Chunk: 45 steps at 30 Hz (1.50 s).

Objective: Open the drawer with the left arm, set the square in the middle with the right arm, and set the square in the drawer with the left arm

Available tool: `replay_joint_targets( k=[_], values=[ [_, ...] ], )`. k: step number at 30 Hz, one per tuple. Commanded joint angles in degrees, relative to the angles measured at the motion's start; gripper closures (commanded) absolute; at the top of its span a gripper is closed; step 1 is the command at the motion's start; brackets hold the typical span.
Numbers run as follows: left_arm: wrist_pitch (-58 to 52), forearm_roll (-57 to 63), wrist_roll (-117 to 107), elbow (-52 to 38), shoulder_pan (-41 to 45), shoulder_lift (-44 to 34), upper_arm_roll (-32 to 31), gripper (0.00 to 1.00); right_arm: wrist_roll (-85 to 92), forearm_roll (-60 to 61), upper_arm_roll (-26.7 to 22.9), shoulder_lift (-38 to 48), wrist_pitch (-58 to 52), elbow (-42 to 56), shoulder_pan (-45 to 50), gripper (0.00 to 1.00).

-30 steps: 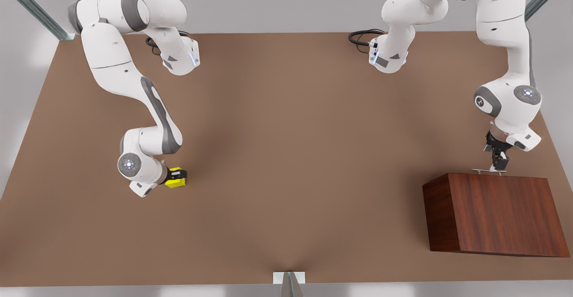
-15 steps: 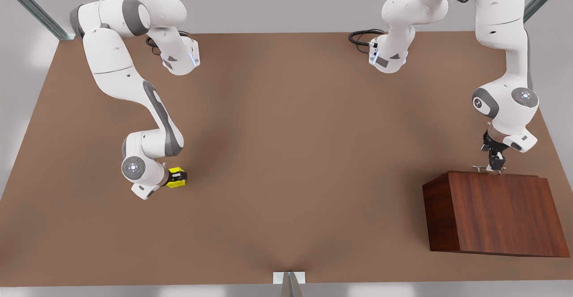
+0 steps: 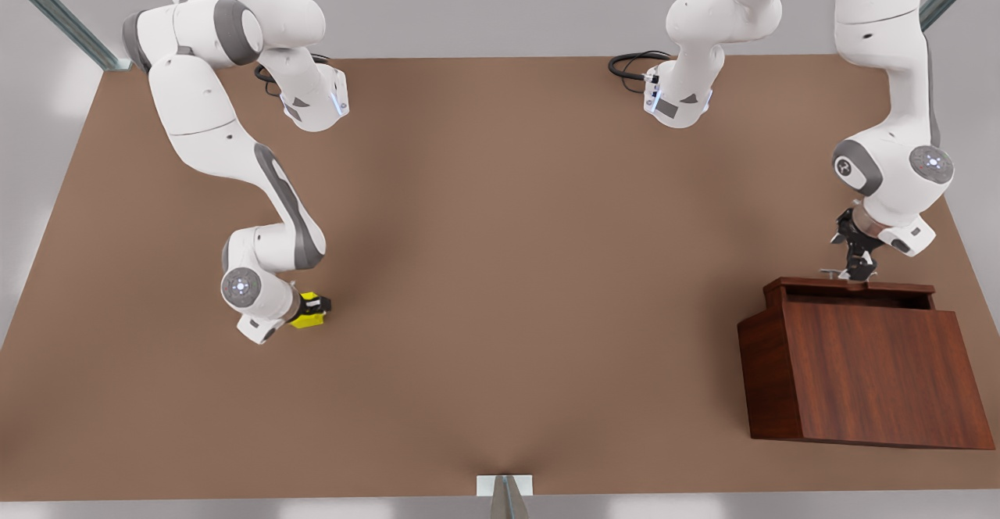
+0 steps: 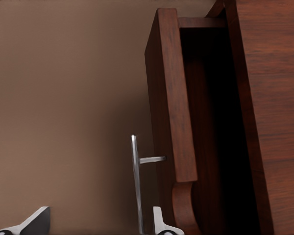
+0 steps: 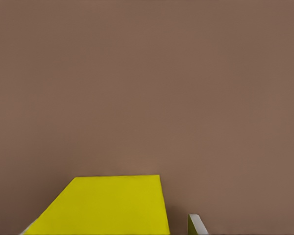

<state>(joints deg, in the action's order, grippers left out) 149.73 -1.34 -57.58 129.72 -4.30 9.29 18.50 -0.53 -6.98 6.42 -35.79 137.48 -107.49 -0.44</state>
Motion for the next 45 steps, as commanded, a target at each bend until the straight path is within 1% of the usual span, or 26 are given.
replay_joint_targets(
  k=[1,3,5,7,14,15,18,20,21,23,24,26,28,29,30,31,33,35,36,37,38,40,42,43,44,45],
  values=[
    [-0.49,0.11,0.01,0.01,-0.01,-0.23,0.04,0.0,0.0,0.04,0.0,0.02,-0.01,0.0,0.09,0.0],
    [-0.84,0.29,0.01,0.01,-0.01,-0.5,0.22,0.0,-0.17,0.04,0.0,0.11,-0.01,0.0,0.09,0.0],
    [-2.77,0.64,0.1,0.01,-0.1,-1.55,0.31,0.0,-0.26,0.04,0.0,0.28,-0.1,0.26,0.18,0.28],
    [-3.56,0.9,0.28,0.27,-0.45,-1.64,0.31,0.0,-0.26,0.04,0.0,0.19,-0.1,0.35,0.18,0.31],
    [-3.92,0.9,0.28,1.06,-0.45,-2.08,0.31,0.0,-0.88,0.04,0.0,0.55,-0.81,0.79,0.18,0.31],
    [-4.09,0.9,0.28,1.15,-0.45,-2.26,0.31,0.0,-0.88,0.04,0.09,0.55,-0.89,1.23,0.18,0.32],
    [-5.23,0.9,0.28,1.5,-0.54,-3.05,0.31,0.0,-0.88,0.04,0.09,0.72,-0.98,1.41,0.26,0.41],
    [-5.32,1.51,0.37,1.5,-1.15,-3.22,0.31,0.0,-0.97,0.39,0.18,0.81,-1.24,2.02,0.26,0.41],
    [-5.32,1.78,0.37,1.5,-1.24,-3.31,0.31,0.0,-1.32,0.57,0.18,0.72,-5.72,4.92,0.44,0.42],
    [-5.84,1.87,0.37,1.5,-1.59,-3.31,0.31,0.0,-4.04,0.74,0.53,0.64,-9.58,8.78,0.61,0.43],
    [-6.99,2.48,0.37,1.5,-1.59,-3.75,0.31,0.0,-7.1,0.83,0.61,0.55,-13.01,12.03,1.67,0.43],
    [-7.43,2.57,0.37,1.5,-1.59,-3.75,0.74,0.0,-13.61,3.9,0.7,0.37,-13.64,15.9,5.18,0.43],
    [-7.78,2.57,0.37,1.59,-1.68,-3.75,0.75,0.0,-25.65,4.87,0.96,0.28,-14.6,19.59,9.13,0.42],
    [-8.4,2.57,0.37,1.5,-1.68,-3.84,0.75,0.0,-29.86,4.87,2.1,-0.33,-17.67,22.05,9.67,0.42],
    [-8.31,2.57,0.37,1.5,-1.59,-3.84,0.75,0.0,-36.99,4.87,4.65,-2.09,-19.96,25.4,10.19,0.42],
    [-8.57,2.57,0.37,1.59,-1.68,-3.84,0.75,0.0,-43.5,4.79,7.38,-2.79,-20.14,26.37,10.37,0.42],
    [-9.1,2.57,0.37,1.59,-1.68,-3.84,0.75,0.0,-56.39,4.87,7.73,-4.46,-19.97,29.09,15.37,0.44],
    [-9.19,4.07,0.37,1.59,-1.77,-4.01,1.27,0.0,-78.03,5.05,7.91,-9.91,-19.61,38.57,22.32,0.48],
    [-9.19,4.07,0.37,1.59,-2.03,-4.1,1.36,0.0,-83.48,5.05,9.14,-13.68,-19.7,44.02,24.96,0.49],
    [-9.45,4.15,0.37,1.59,-2.03,-4.19,1.54,0.0,-91.92,5.22,9.58,-18.69,-18.12,50.96,27.86,0.49],
    [-9.63,5.03,0.37,1.59,-2.12,-4.45,1.62,0.0,-97.98,5.84,10.02,-21.6,-12.95,53.52,29.44,0.49],
    [-9.98,5.21,0.37,1.5,-2.47,-4.54,1.62,0.0,-102.13,5.84,9.76,-23.88,-8.37,53.61,33.21,0.49],
    [-10.86,5.21,0.37,1.59,-2.47,-4.54,1.62,0.0,-101.69,4.61,9.05,-24.85,-11.09,53.53,35.24,0.49],
    [-10.86,5.21,0.37,1.59,-2.47,-4.54,1.62,0.0,-101.78,1.45,9.05,-24.85,-11.7,53.26,36.47,0.49],
    [-10.86,5.21,0.37,1.59,-2.47,-4.45,1.62,0.0,-101.78,-0.57,9.05,-24.68,-17.4,53.17,36.83,0.51],
    [-11.12,5.21,0.37,1.68,-2.47,-4.45,1.62,0.0,-101.25,-1.01,9.14,-24.59,-19.53,53.09,36.91,0.61]
  ],
)
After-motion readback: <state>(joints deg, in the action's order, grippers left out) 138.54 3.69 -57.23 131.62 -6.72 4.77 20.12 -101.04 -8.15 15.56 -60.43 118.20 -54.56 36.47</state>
